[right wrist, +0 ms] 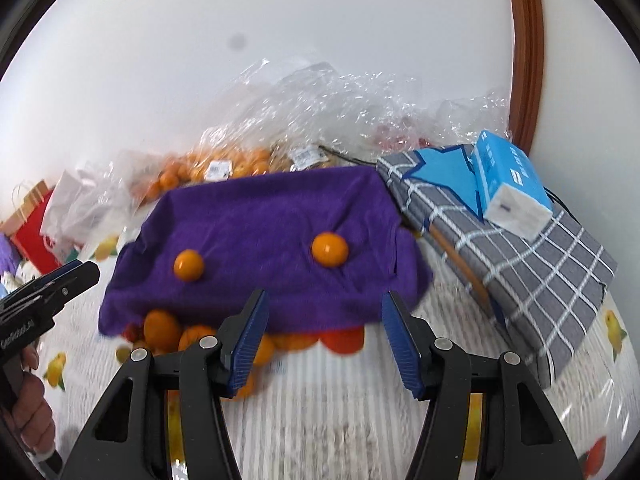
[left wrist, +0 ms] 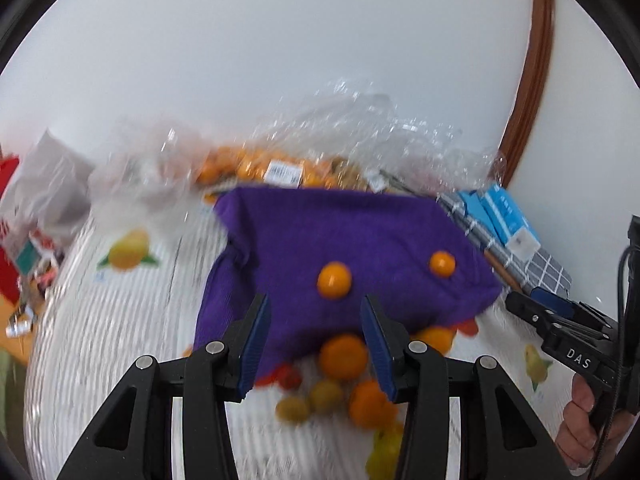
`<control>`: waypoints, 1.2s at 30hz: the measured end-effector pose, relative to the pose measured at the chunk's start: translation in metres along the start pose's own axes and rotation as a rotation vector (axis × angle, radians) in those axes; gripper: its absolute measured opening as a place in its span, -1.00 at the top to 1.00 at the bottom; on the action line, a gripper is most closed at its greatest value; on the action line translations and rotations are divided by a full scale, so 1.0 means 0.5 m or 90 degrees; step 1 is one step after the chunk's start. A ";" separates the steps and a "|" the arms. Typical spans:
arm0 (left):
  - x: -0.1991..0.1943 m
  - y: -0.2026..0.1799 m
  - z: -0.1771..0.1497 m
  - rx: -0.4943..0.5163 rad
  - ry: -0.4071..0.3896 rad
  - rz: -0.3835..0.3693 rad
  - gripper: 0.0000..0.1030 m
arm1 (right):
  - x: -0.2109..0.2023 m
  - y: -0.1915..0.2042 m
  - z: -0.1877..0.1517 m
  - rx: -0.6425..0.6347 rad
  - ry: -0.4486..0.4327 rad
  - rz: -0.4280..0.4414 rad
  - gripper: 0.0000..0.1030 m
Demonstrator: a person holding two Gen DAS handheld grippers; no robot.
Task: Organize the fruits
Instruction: 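Grasp another orange with the right gripper while the left gripper moves toward a brown fruit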
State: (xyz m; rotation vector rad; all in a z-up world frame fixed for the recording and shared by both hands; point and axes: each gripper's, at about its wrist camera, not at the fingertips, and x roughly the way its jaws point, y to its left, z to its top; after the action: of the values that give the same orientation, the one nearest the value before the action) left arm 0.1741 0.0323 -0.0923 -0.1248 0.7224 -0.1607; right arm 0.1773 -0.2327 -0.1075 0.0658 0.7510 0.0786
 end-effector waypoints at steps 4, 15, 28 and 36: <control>-0.015 0.030 -0.042 -0.009 0.014 0.020 0.14 | -0.021 0.007 -0.037 -0.014 0.008 0.002 -0.15; -0.029 0.132 -0.128 -0.085 0.061 0.025 0.14 | -0.019 0.031 -0.100 -0.007 0.035 0.037 -0.09; 0.009 0.150 -0.168 -0.070 0.087 0.013 0.14 | 0.073 0.098 -0.125 -0.052 0.092 0.071 0.05; 0.011 0.149 -0.170 -0.057 0.074 0.013 0.14 | 0.110 0.118 -0.115 -0.068 0.099 0.080 0.35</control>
State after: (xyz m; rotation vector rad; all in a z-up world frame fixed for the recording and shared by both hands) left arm 0.1291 0.0993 -0.1715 -0.1943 0.8471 -0.1165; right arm 0.1752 -0.1671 -0.1818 0.0058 0.8961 0.2459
